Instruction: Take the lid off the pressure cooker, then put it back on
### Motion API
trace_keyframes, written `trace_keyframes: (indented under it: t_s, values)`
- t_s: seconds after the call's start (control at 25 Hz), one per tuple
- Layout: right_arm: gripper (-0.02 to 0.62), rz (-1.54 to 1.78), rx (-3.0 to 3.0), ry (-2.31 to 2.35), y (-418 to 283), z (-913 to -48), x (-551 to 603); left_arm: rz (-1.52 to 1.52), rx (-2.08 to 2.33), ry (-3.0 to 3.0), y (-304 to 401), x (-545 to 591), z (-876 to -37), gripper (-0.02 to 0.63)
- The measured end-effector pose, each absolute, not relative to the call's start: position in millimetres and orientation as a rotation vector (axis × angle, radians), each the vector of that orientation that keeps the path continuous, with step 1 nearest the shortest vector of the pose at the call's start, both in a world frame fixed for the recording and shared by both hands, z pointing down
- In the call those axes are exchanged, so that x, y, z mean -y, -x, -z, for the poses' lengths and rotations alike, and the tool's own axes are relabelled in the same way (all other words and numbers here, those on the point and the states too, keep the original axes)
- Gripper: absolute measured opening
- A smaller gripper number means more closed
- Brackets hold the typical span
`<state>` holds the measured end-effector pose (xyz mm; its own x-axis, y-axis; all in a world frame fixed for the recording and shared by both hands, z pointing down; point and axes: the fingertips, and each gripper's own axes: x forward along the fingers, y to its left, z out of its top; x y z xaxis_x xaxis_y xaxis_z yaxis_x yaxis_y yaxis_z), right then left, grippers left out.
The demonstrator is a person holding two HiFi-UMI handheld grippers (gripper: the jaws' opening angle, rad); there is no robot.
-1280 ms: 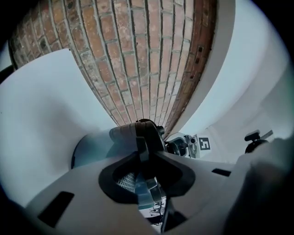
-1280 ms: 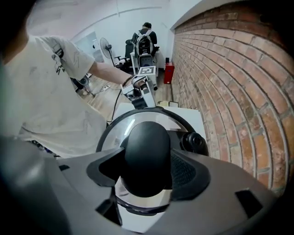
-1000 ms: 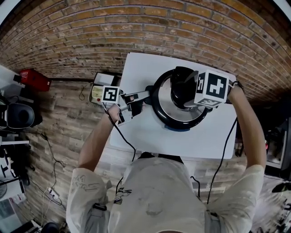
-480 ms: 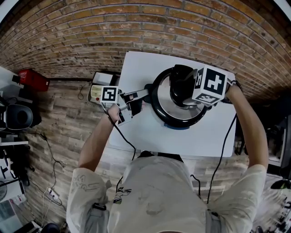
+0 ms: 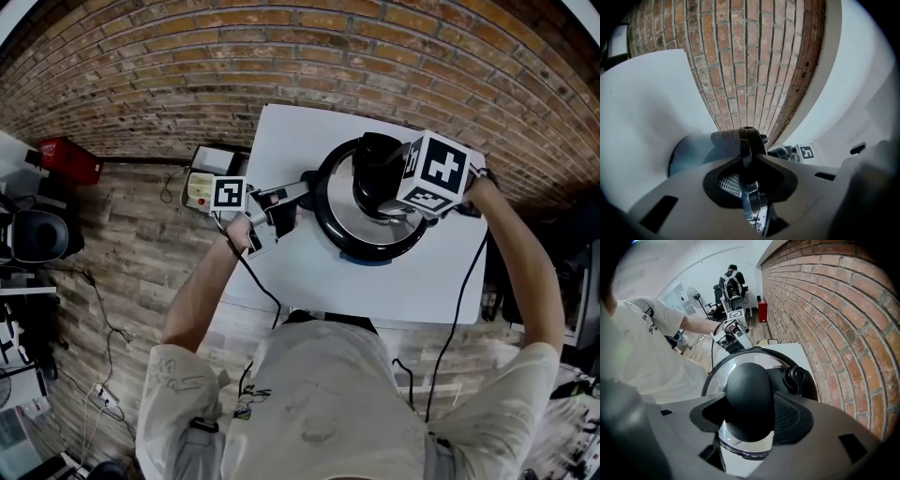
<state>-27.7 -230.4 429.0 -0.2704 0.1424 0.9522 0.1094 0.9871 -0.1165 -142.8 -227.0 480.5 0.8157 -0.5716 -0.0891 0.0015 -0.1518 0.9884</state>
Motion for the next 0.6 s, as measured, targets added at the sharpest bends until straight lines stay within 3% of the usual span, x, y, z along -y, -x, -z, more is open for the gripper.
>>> trace_keyframes:
  t_s: [0.6]
  values:
    - [0.291,-0.217,1.845,-0.091,28.7,-427.8,239.8,0.556,0.455,-1.653,143.9,227.9,-480.8,0.074]
